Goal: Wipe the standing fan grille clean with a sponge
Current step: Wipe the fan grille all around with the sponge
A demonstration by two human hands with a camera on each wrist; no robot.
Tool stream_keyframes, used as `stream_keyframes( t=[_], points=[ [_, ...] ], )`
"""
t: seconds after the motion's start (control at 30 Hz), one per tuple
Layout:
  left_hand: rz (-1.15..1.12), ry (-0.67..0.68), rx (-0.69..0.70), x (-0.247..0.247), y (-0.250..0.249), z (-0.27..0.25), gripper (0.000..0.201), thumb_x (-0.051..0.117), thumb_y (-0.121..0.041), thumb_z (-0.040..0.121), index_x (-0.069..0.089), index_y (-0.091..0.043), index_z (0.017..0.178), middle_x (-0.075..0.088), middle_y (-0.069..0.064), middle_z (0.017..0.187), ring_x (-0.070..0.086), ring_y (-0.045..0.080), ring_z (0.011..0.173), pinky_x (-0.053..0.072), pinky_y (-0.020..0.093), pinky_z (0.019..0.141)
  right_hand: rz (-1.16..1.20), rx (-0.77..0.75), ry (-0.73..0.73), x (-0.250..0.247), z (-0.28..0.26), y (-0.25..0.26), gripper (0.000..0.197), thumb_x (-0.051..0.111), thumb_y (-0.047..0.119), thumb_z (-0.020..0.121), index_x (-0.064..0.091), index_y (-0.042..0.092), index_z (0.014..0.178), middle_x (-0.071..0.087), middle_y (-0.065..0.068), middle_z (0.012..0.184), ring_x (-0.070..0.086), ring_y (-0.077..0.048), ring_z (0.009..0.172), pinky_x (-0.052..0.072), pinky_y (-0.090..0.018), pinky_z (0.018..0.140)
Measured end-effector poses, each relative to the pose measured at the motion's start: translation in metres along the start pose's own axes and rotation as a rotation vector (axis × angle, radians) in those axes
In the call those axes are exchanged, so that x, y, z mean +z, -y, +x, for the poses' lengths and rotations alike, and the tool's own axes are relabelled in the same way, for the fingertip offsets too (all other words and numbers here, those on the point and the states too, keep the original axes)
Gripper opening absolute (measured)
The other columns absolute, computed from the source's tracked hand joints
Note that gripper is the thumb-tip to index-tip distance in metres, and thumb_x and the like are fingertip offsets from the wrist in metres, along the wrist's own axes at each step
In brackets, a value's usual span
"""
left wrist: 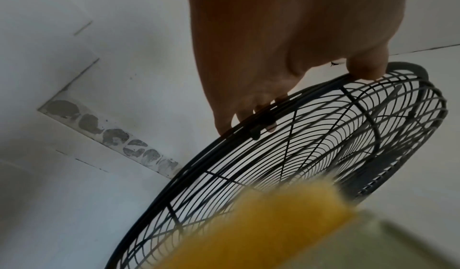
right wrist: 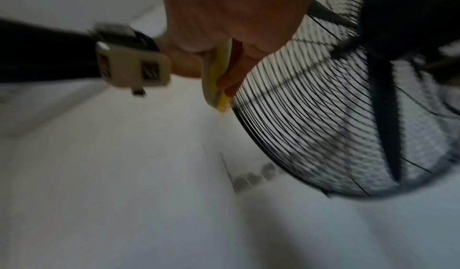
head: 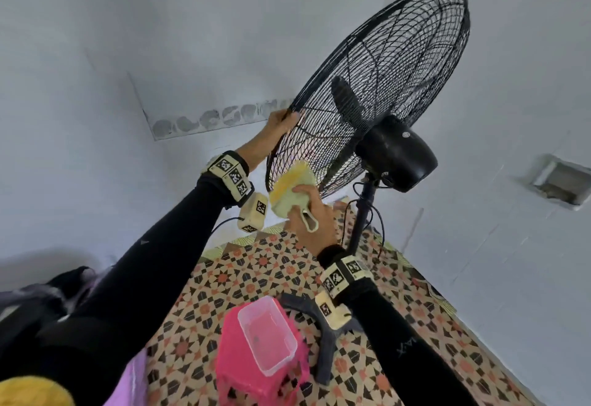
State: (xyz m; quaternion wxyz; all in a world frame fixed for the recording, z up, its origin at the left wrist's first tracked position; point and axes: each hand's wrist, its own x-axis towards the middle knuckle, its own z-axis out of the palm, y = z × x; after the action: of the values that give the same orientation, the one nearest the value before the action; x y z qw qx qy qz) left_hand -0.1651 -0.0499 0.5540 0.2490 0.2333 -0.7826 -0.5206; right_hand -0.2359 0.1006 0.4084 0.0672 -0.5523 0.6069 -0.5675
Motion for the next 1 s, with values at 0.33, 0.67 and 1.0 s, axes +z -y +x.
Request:
stream_keyframes(
  t=[0.33,0.67,1.0],
  points=[
    [0.031,-0.176,-0.151,0.019,-0.002,-0.014,0.105,0.040,-0.099,0.074,0.039,-0.031,0.154,0.046,-0.004,0.158,0.042,0.014,0.146,0.021,0.050,0.127,-0.078,-0.071,0.137,-0.015,-0.001,-0.031,0.027,0.052,0.044,0.104,0.049,0.022,0.120,0.060,-0.004,0.105,0.059,-0.022,0.085,0.052,-0.044,0.070],
    [0.110,-0.329,-0.193,0.049,-0.029,-0.029,0.073,0.014,-0.064,0.108,0.020,-0.020,0.165,0.022,0.006,0.171,0.023,0.019,0.156,0.012,0.045,0.127,0.371,0.123,0.455,-0.065,0.031,0.026,0.067,0.068,0.065,0.082,0.040,0.027,0.129,0.048,0.004,0.133,0.054,-0.016,0.120,0.049,-0.027,0.096],
    [0.075,-0.260,-0.154,0.044,-0.018,-0.032,0.094,0.026,-0.092,0.087,0.026,-0.031,0.159,0.033,0.004,0.166,0.035,0.021,0.151,0.022,0.061,0.125,0.683,0.429,0.236,-0.073,0.021,0.022,0.090,0.045,-0.007,0.099,-0.001,0.042,0.159,0.053,-0.009,0.137,0.076,-0.034,0.080,0.061,-0.045,0.088]
  ],
)
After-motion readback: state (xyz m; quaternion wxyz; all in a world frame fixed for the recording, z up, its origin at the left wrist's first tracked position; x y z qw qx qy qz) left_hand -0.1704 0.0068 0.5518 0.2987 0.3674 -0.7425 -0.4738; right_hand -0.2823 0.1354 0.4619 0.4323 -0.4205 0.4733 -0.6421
